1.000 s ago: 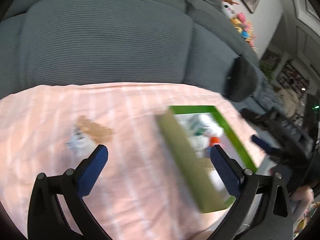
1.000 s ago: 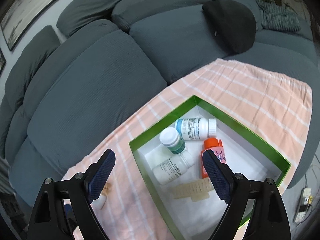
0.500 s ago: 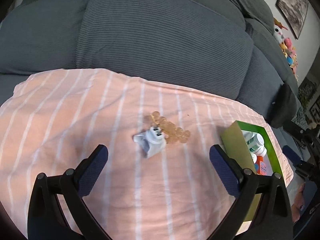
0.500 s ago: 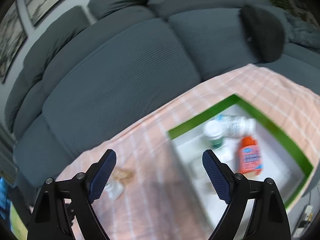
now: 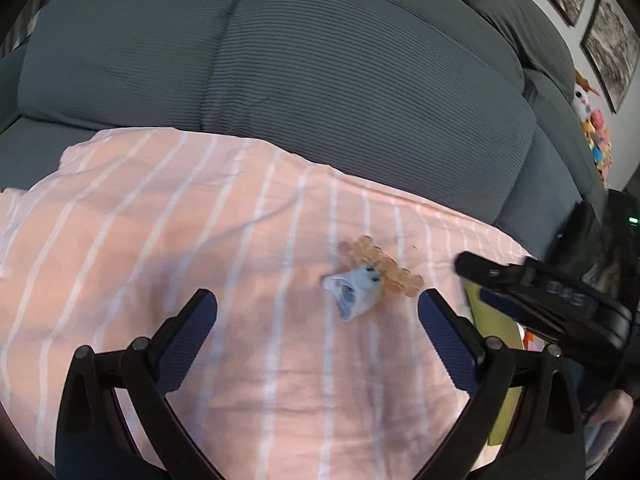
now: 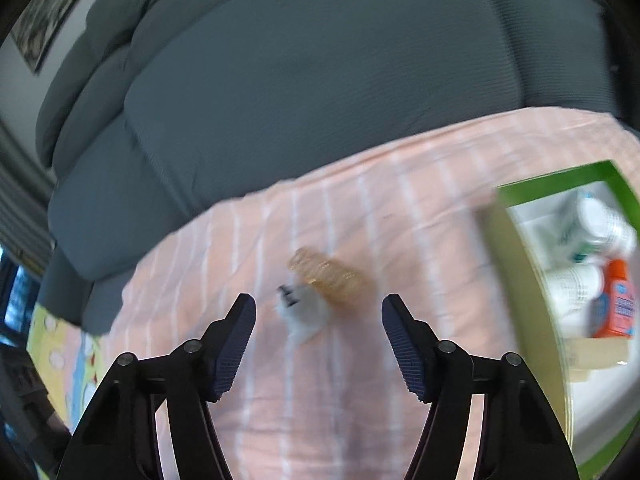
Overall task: Organize rigid objects
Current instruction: 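Open the right gripper and move it back over the white plug heater, then close the right gripper on the white plug heater and lift it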
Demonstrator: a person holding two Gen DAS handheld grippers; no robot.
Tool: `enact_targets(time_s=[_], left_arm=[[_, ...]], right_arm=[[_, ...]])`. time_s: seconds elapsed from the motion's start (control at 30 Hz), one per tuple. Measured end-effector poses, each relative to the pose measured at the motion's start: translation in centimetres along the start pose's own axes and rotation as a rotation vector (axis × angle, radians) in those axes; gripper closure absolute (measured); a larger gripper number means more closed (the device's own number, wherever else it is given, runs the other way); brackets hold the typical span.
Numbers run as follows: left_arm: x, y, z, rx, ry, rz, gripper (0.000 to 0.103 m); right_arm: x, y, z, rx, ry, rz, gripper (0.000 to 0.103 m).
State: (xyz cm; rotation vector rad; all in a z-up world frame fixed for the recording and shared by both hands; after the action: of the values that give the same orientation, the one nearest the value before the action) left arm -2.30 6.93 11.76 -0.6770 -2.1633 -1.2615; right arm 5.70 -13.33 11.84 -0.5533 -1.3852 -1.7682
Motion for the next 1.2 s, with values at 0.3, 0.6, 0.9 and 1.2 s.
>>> enact_targets(time_s=[0.3,0.6,0.9,1.2], left_arm=[[0.5,0.7,3.0,0.077,0.033,0.019,0.005],[1.3,0.9,3.6,0.1,0.015,0.014,0.005],[0.7,0.7,3.3,0.085,0.02,0.036,0.005],[0.3,0.4,3.3,0.073,0.03,0.05,0.005]], right_arm=[[-7.6,0.8,2.6,0.087,-0.068,0.142,0.031],[-10.2,0.5,3.4,0.129,-0.03,0.212,0.031],[-13.4,-0.6,3.4,0.174,-0.09,0.282,0.036],[-14.3,-1.8,3.3,0.174,-0.081,0.312,0.056]])
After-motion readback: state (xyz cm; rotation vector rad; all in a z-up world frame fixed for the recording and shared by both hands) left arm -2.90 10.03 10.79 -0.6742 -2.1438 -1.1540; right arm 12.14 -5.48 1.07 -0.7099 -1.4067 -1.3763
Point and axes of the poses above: each gripper's, at about its wrist camera, not at the fingertips, and x roughly against the way its jaws point, z to its left, y to its top, the point moved 2 cm from there along -x, roughly the way its jaws point, and after that the axes turned 7 degrees about x, right-handed, at the moved point
